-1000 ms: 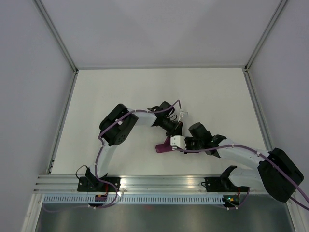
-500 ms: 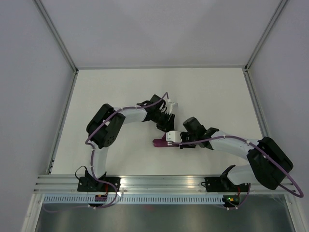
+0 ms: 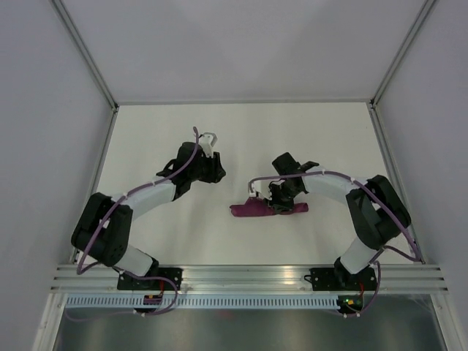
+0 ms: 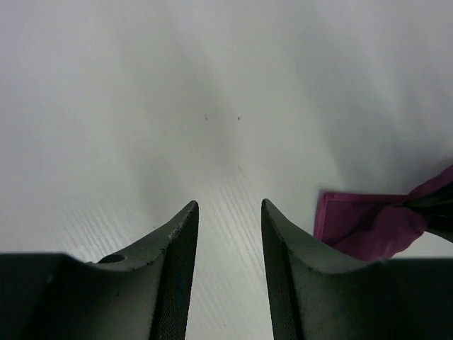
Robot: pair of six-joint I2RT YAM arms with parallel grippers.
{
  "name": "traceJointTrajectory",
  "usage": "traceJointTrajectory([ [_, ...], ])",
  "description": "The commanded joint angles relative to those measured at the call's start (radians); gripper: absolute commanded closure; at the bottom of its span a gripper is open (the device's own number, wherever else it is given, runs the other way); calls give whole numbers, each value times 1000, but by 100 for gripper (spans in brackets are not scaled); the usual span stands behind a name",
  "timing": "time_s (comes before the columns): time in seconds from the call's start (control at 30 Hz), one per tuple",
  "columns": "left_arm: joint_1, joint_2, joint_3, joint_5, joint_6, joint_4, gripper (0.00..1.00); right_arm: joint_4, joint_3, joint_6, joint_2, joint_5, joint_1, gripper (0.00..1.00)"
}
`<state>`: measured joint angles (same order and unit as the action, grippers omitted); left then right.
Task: Fold the napkin, place the utensils inside, and roll it up
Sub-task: Roll the napkin with the utensil
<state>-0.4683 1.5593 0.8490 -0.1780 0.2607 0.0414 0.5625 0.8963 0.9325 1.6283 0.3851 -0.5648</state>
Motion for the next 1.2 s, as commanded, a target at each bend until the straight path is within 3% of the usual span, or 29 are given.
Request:
traceJointTrajectory([
  [0.0, -26, -146, -103, 132, -35, 221, 54, 216, 77, 65, 175, 29, 63, 100],
  [0.17, -119, -303, -261, 201, -170, 443, 54, 330, 240, 80, 339, 64, 123, 99],
  [0.4, -372, -340, -340, 279, -411, 566, 54, 415, 390, 75, 487, 77, 141, 100],
  [0.5, -417, -321, -338, 270, -458, 565, 54, 438, 435, 72, 531, 84, 146, 100],
  [0.83, -639, -23, -197, 261, -681, 479, 50, 468, 506, 60, 604, 87, 161, 100],
  [0.97, -682, 135, -113, 279, -751, 479, 50, 481, 515, 60, 608, 93, 169, 100],
  [1.17, -684, 231, -59, 290, -801, 503, 48, 493, 527, 55, 620, 98, 172, 100],
])
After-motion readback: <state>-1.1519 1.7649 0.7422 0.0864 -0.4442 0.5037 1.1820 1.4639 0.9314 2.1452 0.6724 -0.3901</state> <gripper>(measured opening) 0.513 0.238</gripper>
